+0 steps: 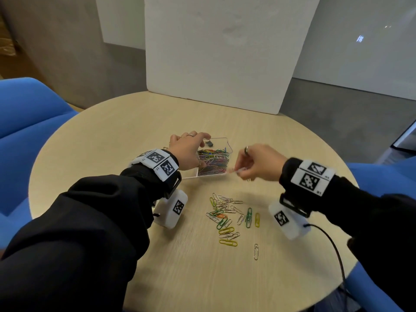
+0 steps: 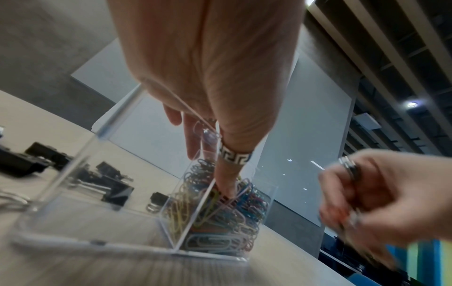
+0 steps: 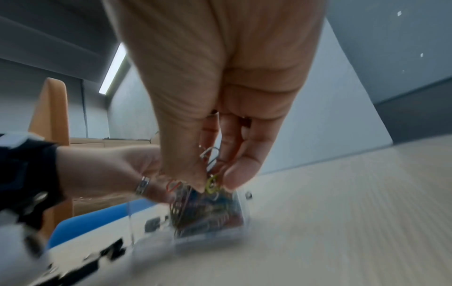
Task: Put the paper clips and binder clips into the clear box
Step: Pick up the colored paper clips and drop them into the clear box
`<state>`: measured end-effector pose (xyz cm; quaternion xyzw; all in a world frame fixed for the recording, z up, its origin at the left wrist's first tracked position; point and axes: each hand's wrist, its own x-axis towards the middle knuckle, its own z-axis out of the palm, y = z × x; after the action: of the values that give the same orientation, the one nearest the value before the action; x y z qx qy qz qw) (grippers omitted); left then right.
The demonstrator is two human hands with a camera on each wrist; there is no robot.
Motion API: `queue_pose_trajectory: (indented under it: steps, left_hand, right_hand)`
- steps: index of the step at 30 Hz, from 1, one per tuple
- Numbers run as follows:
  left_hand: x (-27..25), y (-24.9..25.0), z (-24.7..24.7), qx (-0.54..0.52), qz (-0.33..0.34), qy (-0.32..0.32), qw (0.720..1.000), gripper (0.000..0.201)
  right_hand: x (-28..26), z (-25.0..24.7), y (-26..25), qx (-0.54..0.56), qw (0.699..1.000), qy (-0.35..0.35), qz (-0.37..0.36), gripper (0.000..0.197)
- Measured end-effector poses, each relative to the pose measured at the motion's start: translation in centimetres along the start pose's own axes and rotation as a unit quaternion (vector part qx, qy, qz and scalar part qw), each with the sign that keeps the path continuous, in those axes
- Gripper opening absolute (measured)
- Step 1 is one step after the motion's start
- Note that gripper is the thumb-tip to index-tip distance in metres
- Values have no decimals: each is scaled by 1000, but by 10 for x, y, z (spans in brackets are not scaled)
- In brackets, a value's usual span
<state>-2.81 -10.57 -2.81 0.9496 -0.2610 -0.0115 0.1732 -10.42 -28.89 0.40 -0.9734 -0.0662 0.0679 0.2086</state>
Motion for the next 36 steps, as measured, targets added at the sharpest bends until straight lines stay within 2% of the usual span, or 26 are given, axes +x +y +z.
queue_pose_trajectory:
  steps: [3,5,12,14,19,21,25,28,32,33,34,36]
  left_hand:
    - [-1,1,-1,3,0,3,1000,72]
    - [-1,1,-1,5,0,4,1000,72]
    - [-1,1,-1,12,0,2,1000,71]
    - [-1,1,-1,10,0,1,1000,70]
    - [0,1,-1,10,-1,4,1000,71]
    - [0,1,-1,10,-1,4,1000,71]
    - [0,1,-2,11,-2,2,1000,72]
    - [0,0,-1,8,-2,2,1000,72]
    - [0,1,0,8,-4,3,1000,72]
    - [0,1,0,8,-4,3,1000,72]
    - [0,1,0,8,-4,3,1000,72]
    - [-1,1,-1,6,-5,3,1000,72]
  right_hand:
    - [19,-19,-15,-26,996,82,-33,11]
    - [32,-22,-23,-66,990,113,-52,9]
    - [57,0,-29,-162,979,87,-83,20]
    - [57,4,-24,-142,981,88,-96,21]
    - [51,2,-12,-22,982,155,-103,22]
    - [49,3,-11,-51,986,130,-89,25]
    - [45,14,-10,-204,974,55,-75,38]
    - [38,12,-5,-157,981,73,-86,36]
    - [19,7,1,-29,982,156,-104,25]
    - [15,5,2,-9,986,137,-96,25]
    - [10,5,2,5,993,84,-84,25]
    - [3,12,-1,-14,995,-74,-64,28]
